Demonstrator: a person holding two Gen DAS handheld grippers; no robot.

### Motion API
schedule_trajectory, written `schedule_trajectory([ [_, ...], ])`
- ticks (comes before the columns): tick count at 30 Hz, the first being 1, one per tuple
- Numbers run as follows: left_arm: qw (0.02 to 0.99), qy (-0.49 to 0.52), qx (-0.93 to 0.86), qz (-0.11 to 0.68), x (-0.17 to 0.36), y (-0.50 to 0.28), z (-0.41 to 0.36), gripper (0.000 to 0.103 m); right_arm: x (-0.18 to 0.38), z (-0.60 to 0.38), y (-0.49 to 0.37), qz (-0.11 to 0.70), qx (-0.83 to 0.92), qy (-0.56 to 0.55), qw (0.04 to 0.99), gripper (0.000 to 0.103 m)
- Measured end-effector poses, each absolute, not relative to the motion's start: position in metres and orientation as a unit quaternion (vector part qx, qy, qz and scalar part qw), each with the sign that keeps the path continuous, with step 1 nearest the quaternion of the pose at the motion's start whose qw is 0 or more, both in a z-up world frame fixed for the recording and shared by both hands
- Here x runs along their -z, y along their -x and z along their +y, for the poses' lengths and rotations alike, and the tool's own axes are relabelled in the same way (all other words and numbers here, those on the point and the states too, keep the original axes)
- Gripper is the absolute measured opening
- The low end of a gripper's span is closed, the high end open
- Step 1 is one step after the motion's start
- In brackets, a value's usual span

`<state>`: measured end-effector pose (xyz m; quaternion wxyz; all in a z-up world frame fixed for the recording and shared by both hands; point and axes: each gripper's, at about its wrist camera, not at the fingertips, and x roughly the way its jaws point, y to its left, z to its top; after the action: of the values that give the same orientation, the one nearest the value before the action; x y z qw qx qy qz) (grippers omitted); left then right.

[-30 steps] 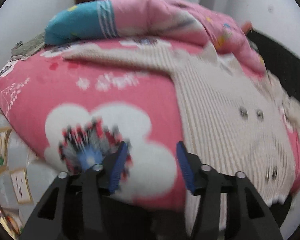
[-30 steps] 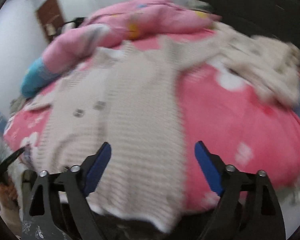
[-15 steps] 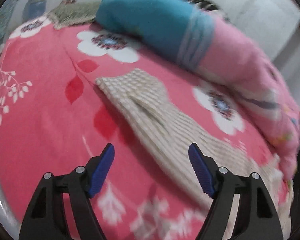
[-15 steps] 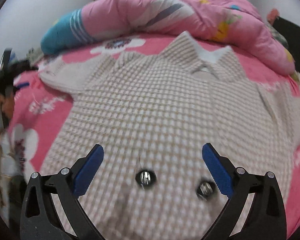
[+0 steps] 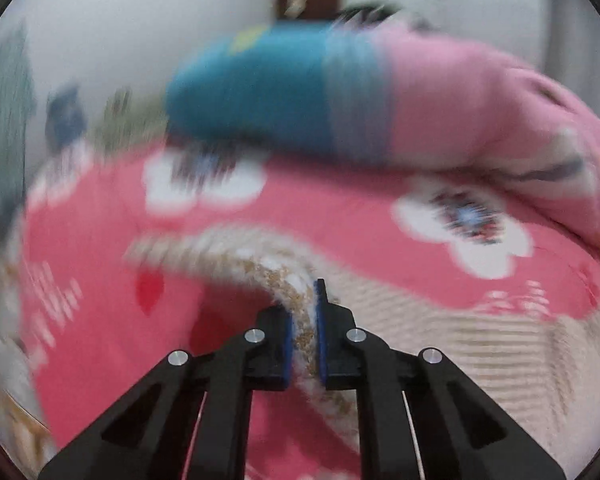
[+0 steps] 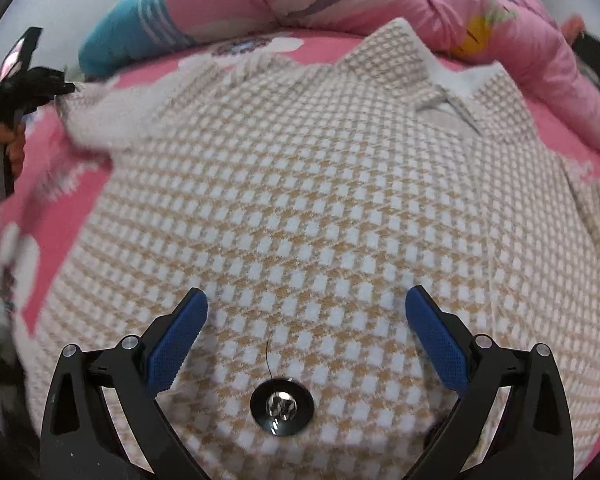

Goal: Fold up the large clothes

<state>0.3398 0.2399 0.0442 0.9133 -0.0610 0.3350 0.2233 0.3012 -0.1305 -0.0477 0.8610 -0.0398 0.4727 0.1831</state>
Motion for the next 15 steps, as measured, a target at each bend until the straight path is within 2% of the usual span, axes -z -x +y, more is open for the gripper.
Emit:
schedule_trajectory([
  [4,0.954,-0.019,-0.109,0.28,-0.108,-0.302,0.14,0.009,0.024,-0.158,-0.285,0.459,-0.174,-0.013,0.871,0.095],
  [6,0.959,-0.034,-0.039,0.278,-0.121,-0.285,0.093,0.009,0.011,-0.177,-0.265,0.446,-0.16,-0.022,0.88,0.095],
  [10,0.949,-0.029,0.068,0.306,-0.111,-0.256,0.027,0.016,0.0,-0.21,-0.225,0.436,-0.134,-0.025,0.889,0.095],
  [12,0.934,-0.005,0.109,0.341,-0.078,-0.247,0.003,0.039,0.004,-0.226,-0.209,0.444,-0.119,-0.027,0.888,0.095],
  [13,0.926,0.009,0.123,0.357,-0.061,-0.246,-0.001,0.06,0.009,-0.234,-0.202,0.45,-0.112,-0.032,0.885,0.095],
  [14,0.916,0.034,0.138,0.376,-0.037,-0.244,-0.004,0.071,0.012,-0.241,-0.198,0.459,-0.107,-0.038,0.881,0.095],
  [15,0.906,0.056,0.144,0.395,-0.012,-0.243,-0.005,0.072,0.016,-0.25,-0.192,0.469,-0.103,-0.044,0.876,0.095],
])
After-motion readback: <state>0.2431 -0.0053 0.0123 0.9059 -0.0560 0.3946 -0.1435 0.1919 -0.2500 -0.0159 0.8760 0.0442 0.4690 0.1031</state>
